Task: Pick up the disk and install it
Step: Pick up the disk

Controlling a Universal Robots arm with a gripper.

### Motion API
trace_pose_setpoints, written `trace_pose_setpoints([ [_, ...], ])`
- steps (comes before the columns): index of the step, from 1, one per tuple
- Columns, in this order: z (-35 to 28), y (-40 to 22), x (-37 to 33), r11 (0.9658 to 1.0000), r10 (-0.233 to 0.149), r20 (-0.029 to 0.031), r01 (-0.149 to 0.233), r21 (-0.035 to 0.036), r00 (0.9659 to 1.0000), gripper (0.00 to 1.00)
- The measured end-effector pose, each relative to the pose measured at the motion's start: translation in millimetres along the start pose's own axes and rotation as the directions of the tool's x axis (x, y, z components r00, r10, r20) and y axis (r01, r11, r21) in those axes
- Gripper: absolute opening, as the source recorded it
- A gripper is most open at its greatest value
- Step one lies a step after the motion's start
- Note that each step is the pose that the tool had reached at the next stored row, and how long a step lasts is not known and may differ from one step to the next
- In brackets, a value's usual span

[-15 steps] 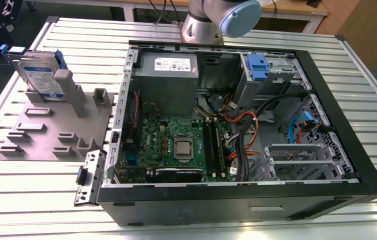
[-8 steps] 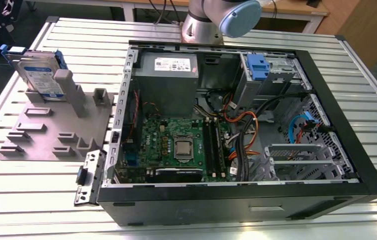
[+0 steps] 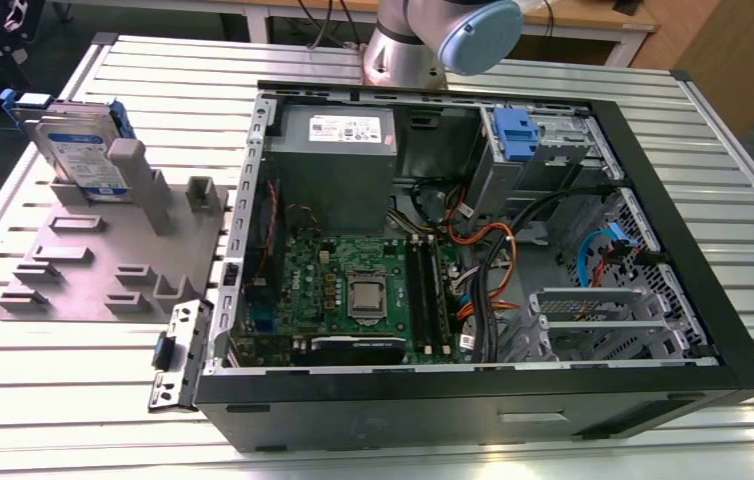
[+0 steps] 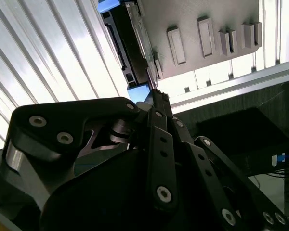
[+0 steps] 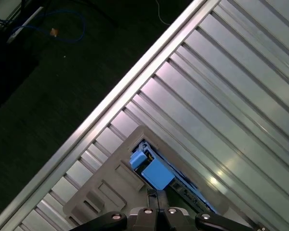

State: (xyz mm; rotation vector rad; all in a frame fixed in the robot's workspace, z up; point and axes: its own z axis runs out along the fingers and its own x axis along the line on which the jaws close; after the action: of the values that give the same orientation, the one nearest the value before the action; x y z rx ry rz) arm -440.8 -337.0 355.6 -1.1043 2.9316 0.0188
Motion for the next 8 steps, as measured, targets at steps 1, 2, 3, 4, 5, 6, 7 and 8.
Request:
trace_pose_setpoints([
  [1, 0.0, 0.0, 0.0, 0.9999, -0.012, -0.0001, 0.012, -0.0001, 0.9999, 0.11],
  [2, 0.0, 0.0, 0.0, 0.9996, -0.027, -0.0002, 0.027, -0.0003, 0.9996, 0.11],
  [3, 0.1, 0.0, 0.0, 0.9991, -0.042, -0.0004, 0.042, -0.0005, 0.9991, 0.11],
  [4, 0.1, 0.0, 0.0, 0.9983, -0.059, -0.0004, 0.059, -0.0007, 0.9983, 0.11],
  [5, 0.2, 0.0, 0.0, 0.9971, -0.076, -0.0006, 0.076, -0.001, 0.9971, 0.11],
  [6, 0.2, 0.0, 0.0, 0.9957, -0.092, -0.0007, 0.092, -0.0012, 0.9957, 0.11],
  [7, 0.2, 0.0, 0.0, 0.9939, -0.11, -0.0009, 0.11, -0.0014, 0.9939, 0.11],
  [8, 0.3, 0.0, 0.0, 0.992, -0.126, -0.001, 0.126, -0.0017, 0.992, 0.11],
])
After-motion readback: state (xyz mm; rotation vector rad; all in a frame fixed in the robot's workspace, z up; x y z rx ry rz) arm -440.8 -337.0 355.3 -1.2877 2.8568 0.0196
